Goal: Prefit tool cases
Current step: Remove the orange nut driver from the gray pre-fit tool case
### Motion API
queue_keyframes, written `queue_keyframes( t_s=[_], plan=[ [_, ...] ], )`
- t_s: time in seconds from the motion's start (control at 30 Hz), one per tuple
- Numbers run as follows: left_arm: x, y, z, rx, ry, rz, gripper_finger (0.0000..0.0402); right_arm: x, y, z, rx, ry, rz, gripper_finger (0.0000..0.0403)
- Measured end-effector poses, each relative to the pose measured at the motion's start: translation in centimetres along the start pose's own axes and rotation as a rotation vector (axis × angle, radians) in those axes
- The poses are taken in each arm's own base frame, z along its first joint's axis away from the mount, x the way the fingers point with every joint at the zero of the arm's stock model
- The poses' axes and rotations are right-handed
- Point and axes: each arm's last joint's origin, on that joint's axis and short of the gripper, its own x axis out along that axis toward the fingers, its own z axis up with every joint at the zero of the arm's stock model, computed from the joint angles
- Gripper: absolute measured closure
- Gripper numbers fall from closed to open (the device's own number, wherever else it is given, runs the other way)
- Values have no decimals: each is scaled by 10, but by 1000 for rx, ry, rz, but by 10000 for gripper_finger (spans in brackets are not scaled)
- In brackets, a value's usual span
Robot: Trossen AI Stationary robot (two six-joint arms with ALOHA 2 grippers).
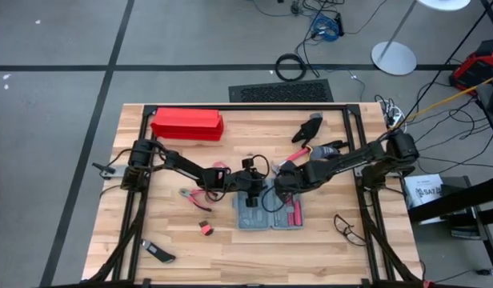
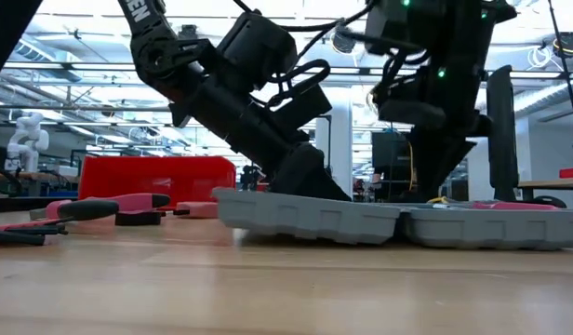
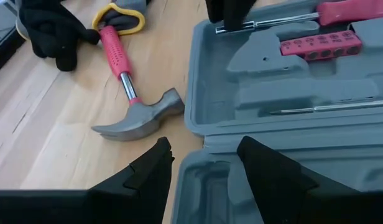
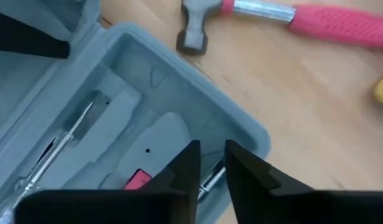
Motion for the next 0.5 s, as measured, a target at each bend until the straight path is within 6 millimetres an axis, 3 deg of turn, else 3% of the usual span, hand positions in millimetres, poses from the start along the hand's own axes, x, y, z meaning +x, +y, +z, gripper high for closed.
queue_keyframes(
  t_s=[0.2,0.5],
  plan=[
    [0,-1,-1,1,11,-5,199,4,0,1,81,42,8,295],
    [0,-2,-3,-36,17,-6,199,4,1,-1,100,56,10,300]
  ],
)
